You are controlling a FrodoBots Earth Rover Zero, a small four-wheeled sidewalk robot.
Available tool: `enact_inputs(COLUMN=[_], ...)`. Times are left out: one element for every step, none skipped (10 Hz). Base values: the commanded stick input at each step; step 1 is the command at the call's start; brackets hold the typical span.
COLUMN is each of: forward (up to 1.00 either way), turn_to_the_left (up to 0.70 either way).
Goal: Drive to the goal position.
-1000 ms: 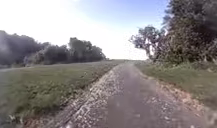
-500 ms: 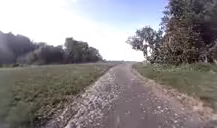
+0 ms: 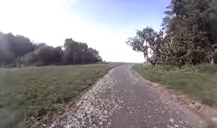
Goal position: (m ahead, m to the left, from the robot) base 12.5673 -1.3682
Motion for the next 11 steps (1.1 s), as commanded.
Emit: enact_inputs(forward=[0.7, 0.7, 0.7, 0.7, 0.7, 0.7, 0.7, 0.7, 0.7, 0.7, 0.7], turn_to_the_left=[-0.22, -0.2, -0.13, 0.0, 0.0, 0.0, 0.0, 0.0, 0.0, 0.0, 0.0])
